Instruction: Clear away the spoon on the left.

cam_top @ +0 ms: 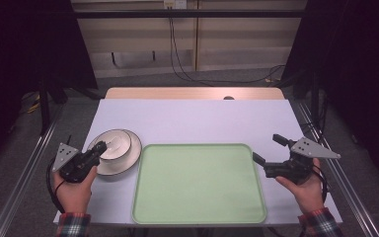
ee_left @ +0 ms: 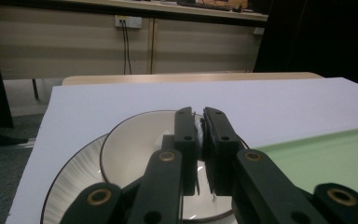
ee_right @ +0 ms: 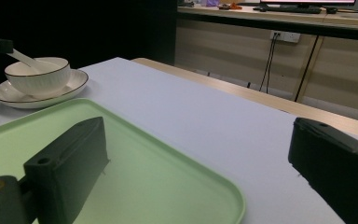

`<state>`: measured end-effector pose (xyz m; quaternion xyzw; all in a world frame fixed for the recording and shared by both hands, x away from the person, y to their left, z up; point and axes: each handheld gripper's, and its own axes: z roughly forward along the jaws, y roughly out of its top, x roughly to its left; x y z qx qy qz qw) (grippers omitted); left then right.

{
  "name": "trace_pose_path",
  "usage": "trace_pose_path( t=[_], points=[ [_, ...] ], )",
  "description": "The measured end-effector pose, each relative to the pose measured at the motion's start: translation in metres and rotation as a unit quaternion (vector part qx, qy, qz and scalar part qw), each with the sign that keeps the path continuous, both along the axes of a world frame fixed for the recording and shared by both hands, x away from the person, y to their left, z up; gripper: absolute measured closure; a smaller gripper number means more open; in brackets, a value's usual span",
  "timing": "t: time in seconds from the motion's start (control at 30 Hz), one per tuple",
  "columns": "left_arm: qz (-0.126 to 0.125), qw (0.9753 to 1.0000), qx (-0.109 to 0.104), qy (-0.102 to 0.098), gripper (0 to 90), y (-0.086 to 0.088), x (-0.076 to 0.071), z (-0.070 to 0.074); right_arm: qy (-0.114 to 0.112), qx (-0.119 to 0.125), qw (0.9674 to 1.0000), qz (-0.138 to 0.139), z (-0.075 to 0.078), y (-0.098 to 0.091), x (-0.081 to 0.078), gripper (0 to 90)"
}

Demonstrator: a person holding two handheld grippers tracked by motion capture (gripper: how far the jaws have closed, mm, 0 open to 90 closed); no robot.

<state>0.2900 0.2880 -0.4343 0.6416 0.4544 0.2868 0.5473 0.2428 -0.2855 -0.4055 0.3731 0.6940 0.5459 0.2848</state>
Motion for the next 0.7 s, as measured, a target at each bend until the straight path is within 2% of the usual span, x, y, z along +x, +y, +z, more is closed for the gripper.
trace_pose_path(
  t=[0.23, 0.37, 0.53, 0.7],
  points=[
    [0.002, 0.9999, -0.013, -0.004, 84.5, 0.000, 0.007, 0.003, 0.002, 0.008, 1.0000, -0.001, 0.001, -0.001, -0.001, 3.9],
    [0.003, 0.9997, -0.019, -0.012, 84.4, -0.003, 0.012, 0.004, -0.001, 0.004, 1.0000, -0.002, 0.000, -0.002, 0.000, 3.9],
    [0.003, 0.9998, -0.016, -0.012, 84.3, -0.005, 0.019, 0.009, 0.000, 0.003, 1.0000, -0.002, 0.001, -0.002, -0.001, 3.9],
    [-0.001, 0.9997, -0.023, -0.012, 84.7, -0.010, 0.027, 0.011, 0.002, 0.003, 1.0000, -0.001, 0.000, -0.002, -0.001, 3.9]
  ],
)
